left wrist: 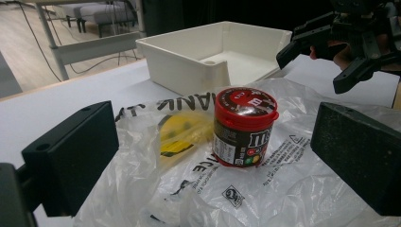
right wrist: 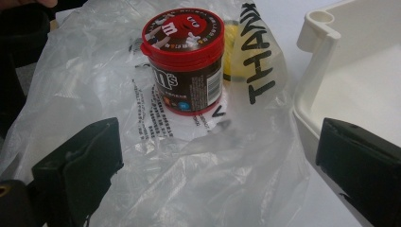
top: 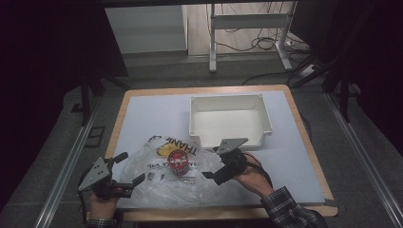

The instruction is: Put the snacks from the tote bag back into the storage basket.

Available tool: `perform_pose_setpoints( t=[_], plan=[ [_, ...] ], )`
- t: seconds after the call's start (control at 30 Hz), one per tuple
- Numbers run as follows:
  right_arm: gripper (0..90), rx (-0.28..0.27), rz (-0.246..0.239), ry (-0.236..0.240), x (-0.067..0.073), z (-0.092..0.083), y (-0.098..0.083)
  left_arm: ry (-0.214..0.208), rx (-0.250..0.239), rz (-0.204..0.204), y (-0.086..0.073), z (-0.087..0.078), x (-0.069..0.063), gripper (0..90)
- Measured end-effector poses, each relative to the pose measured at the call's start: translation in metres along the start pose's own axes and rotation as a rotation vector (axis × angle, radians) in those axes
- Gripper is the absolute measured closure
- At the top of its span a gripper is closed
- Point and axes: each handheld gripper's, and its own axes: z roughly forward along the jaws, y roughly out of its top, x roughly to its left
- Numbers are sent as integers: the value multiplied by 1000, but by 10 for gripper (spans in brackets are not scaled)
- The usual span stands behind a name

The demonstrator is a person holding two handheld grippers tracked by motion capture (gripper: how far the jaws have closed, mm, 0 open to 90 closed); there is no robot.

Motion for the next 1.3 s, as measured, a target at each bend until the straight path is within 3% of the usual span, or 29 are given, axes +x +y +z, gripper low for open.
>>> perform_pose_setpoints(
  t=[1.3],
  plan=[
    [14, 85, -10, 32, 6, 36, 18, 0, 17, 18, 1, 1, -2, 21]
  ],
)
